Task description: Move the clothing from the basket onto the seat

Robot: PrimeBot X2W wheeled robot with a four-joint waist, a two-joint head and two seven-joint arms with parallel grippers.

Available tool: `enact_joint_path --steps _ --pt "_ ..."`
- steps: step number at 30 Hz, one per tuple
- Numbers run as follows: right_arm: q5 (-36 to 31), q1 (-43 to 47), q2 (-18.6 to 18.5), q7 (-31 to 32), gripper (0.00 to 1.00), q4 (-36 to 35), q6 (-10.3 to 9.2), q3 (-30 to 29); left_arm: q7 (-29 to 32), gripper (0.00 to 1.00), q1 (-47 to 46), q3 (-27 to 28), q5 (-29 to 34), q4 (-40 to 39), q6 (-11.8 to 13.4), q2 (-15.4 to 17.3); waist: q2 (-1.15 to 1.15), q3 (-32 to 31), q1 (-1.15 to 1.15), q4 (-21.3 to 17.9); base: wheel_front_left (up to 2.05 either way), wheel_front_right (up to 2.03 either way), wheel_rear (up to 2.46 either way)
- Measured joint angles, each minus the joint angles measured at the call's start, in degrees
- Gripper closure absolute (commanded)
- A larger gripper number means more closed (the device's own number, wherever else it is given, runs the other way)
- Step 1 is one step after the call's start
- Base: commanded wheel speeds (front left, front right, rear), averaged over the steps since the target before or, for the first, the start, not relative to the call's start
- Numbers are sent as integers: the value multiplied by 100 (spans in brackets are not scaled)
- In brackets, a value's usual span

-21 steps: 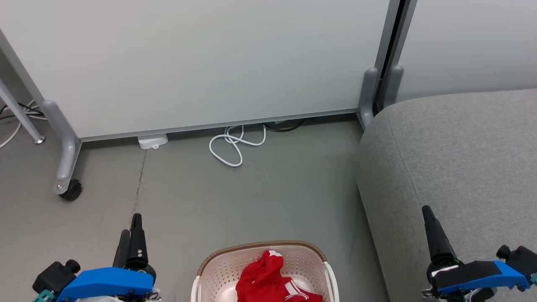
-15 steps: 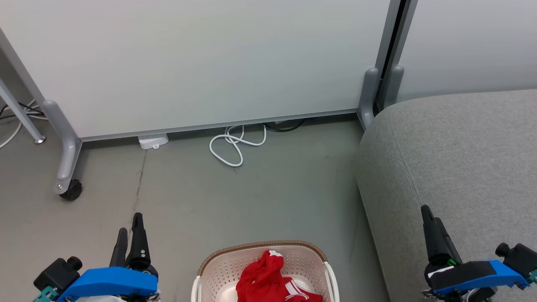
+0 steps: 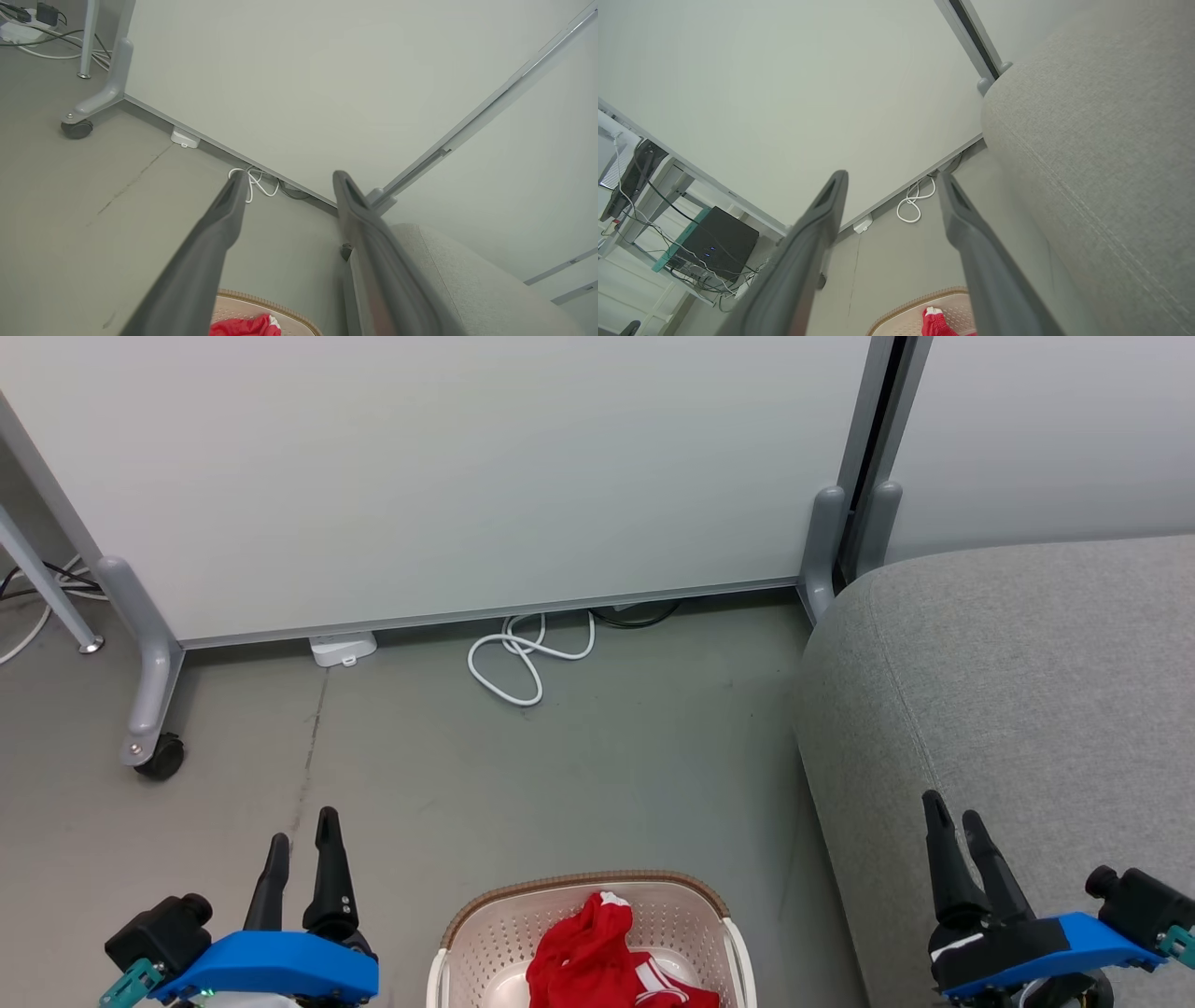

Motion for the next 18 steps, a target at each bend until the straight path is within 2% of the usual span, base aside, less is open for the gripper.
enact_joint_path --steps 18 --pt "-1252 -2 -9 -253 0 -16 7 18 -277 0 0 -154 1183 11 77 44 0 19 0 30 0 0 0"
